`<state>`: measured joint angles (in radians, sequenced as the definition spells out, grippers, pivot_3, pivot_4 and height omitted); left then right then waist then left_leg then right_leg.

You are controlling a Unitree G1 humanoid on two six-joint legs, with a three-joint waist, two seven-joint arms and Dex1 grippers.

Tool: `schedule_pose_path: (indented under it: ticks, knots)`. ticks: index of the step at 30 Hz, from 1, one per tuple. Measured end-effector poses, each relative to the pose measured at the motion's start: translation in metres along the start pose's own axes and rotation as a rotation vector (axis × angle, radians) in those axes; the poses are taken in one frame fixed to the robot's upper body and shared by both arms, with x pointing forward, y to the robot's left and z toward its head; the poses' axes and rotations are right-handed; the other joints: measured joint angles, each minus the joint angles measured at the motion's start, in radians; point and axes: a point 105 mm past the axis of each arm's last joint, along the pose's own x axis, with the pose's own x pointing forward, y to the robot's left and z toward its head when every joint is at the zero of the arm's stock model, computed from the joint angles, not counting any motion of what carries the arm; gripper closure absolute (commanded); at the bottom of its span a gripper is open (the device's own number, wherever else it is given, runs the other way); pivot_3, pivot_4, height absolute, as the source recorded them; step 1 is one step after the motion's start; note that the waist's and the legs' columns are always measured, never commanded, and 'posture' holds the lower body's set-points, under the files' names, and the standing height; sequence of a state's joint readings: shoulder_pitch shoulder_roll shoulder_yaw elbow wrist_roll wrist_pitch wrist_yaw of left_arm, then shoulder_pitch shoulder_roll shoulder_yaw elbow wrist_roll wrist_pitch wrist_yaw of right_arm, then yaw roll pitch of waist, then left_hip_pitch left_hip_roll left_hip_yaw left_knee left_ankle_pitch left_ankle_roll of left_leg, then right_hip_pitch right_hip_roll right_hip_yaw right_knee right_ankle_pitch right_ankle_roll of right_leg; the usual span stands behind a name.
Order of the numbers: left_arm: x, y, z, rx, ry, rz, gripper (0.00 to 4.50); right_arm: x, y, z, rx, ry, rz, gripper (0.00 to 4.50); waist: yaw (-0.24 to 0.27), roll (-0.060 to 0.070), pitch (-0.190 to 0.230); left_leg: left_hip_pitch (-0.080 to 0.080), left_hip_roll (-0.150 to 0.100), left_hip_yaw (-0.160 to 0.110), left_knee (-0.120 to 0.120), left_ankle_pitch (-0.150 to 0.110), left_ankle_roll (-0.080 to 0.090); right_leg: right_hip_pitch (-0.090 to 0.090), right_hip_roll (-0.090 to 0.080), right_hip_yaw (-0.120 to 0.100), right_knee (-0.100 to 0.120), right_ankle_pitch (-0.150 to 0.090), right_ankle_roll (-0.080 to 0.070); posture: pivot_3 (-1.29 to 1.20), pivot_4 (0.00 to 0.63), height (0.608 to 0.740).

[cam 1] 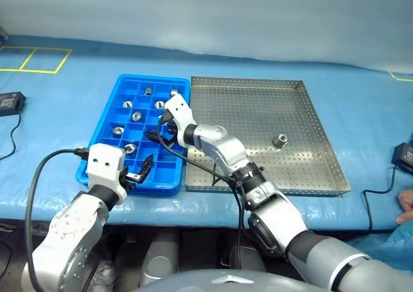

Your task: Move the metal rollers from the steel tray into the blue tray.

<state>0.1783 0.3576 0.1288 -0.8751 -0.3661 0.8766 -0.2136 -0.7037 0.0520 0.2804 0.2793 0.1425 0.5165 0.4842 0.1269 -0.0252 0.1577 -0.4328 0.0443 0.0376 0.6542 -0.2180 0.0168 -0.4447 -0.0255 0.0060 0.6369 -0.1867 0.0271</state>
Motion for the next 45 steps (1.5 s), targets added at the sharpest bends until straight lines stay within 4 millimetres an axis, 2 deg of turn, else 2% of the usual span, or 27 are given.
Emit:
schedule_pose_path:
  ticks: [2,7,11,14,19,25,27,32,41,45]
  knots:
    - [0.005,-0.004,0.003,0.003,-0.013,-0.028,0.77,-0.019,-0.014,0.000,-0.012,0.004,-0.060,0.04,-0.002,0.000,0.000,0.000,0.000,0.000,0.000,0.000,0.000,0.001,-0.001,0.000,-0.002,0.000,0.001,0.22,0.150,0.740]
    - [0.023,-0.016,0.004,0.009,-0.008,-0.129,0.77,-0.093,-0.061,-0.019,-0.033,0.117,-0.314,0.04,-0.028,0.000,0.000,-0.001,-0.001,0.003,0.000,0.000,0.000,0.000,0.000,0.000,-0.004,0.001,0.002,0.12,0.150,0.740]
    - [0.033,-0.027,0.008,0.021,-0.021,-0.208,0.77,-0.129,-0.071,-0.035,-0.015,0.211,-0.425,0.04,-0.074,0.001,0.000,0.001,0.001,0.006,-0.002,0.000,0.000,0.000,0.002,0.002,-0.003,0.001,0.001,0.07,0.150,0.740]
    - [0.037,-0.030,0.008,0.024,-0.016,-0.242,0.77,-0.133,-0.066,-0.045,0.027,0.241,-0.429,0.04,-0.102,0.000,0.000,0.003,0.001,0.007,-0.003,0.000,0.000,0.001,0.004,0.004,-0.002,0.000,0.001,0.05,0.150,0.740]
    - [0.043,-0.031,0.011,0.049,-0.015,-0.275,0.77,-0.125,-0.051,-0.076,0.138,0.306,-0.408,0.04,-0.123,0.000,0.000,0.003,0.001,0.008,-0.001,0.000,0.000,0.000,0.004,0.006,0.000,0.001,0.002,0.04,0.150,0.740]
    - [0.042,-0.030,0.012,0.065,-0.014,-0.285,0.77,-0.122,-0.044,-0.086,0.174,0.321,-0.416,0.04,-0.131,0.000,0.000,0.003,0.000,0.009,0.001,0.000,0.000,0.001,0.002,0.007,0.000,0.001,0.003,0.04,0.150,0.740]
    - [0.042,-0.030,0.011,0.065,-0.013,-0.285,0.77,-0.125,-0.047,-0.091,0.181,0.334,-0.437,0.42,-0.131,0.000,0.000,0.003,0.000,0.009,0.002,0.000,0.000,0.001,0.002,0.007,0.001,0.001,0.003,0.04,0.150,0.740]
    - [0.042,-0.029,0.010,0.067,-0.006,-0.283,0.77,-0.128,-0.052,-0.093,0.177,0.341,-0.460,1.81,-0.133,0.000,0.000,0.003,0.000,0.009,0.003,0.000,0.000,0.001,0.003,0.007,0.003,0.001,0.003,0.04,0.150,0.740]
    - [0.037,-0.020,0.004,0.059,0.015,-0.247,0.77,-0.124,-0.046,-0.090,0.138,0.342,-0.419,1.81,-0.138,0.000,0.000,0.003,0.001,0.008,0.003,0.000,0.000,0.000,0.003,0.007,0.004,0.001,0.003,0.08,0.150,0.740]
    - [0.028,-0.004,-0.004,0.041,0.044,-0.167,0.77,-0.111,-0.040,-0.067,0.114,0.274,-0.356,1.81,-0.137,0.000,0.000,0.004,0.001,0.007,0.003,0.000,0.000,0.000,0.003,0.007,0.005,0.001,0.003,0.12,0.150,0.740]
